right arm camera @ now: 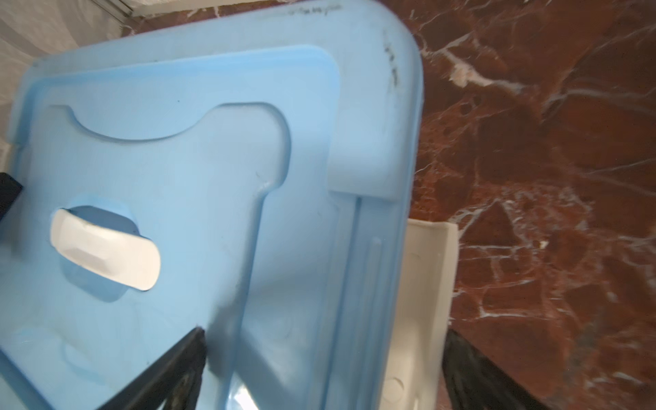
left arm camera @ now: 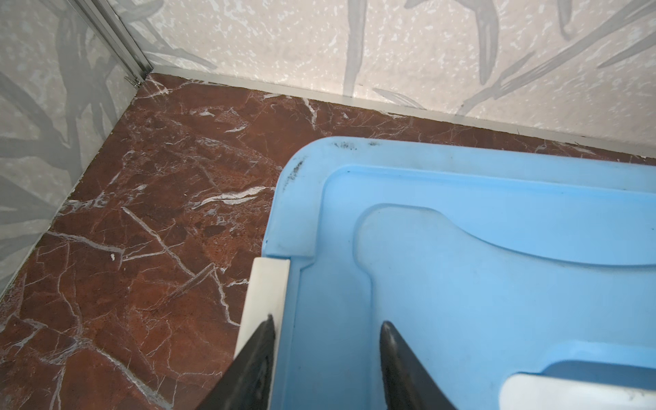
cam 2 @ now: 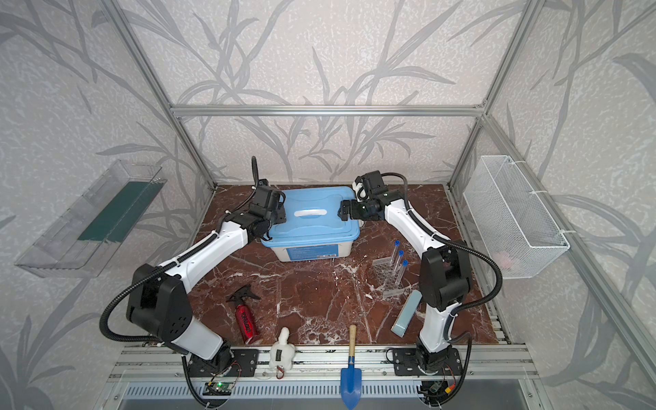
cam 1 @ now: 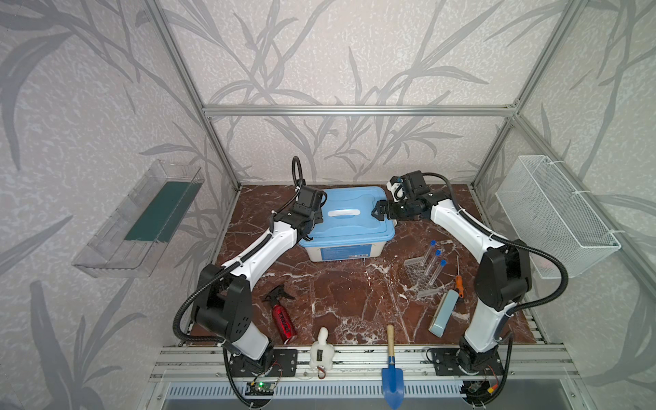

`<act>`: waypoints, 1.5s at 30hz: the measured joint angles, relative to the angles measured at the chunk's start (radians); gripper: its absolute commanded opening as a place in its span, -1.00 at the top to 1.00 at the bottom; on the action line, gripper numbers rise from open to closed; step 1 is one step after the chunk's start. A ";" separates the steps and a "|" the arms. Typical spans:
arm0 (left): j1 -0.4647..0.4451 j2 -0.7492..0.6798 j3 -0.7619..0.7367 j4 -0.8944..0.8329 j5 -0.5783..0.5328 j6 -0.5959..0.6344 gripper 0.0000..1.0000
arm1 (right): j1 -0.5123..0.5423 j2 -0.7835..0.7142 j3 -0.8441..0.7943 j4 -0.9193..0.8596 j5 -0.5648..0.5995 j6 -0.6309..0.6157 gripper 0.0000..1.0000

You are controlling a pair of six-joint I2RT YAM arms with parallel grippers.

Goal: Organize the chemistry lab equipment
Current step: 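Press the lid edges down onto the bin rim with both grippers, then open both grippers and draw them back from the lidded bin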

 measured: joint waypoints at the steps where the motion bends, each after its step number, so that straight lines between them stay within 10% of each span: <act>1: 0.000 0.000 0.000 0.000 0.000 0.000 0.02 | -0.006 -0.003 -0.026 0.032 -0.035 0.015 -0.96; 6: 0.000 0.001 0.000 0.002 0.006 0.001 0.02 | -0.014 -0.029 -0.087 0.108 -0.082 0.059 -0.75; 25: 0.012 0.063 0.030 0.065 -0.020 0.000 0.02 | 0.185 -0.061 0.007 -0.051 0.391 0.017 -0.12; 45: 0.063 0.051 0.212 -0.173 0.178 0.008 -0.35 | 0.101 -0.193 0.070 -0.069 0.296 -0.057 -0.58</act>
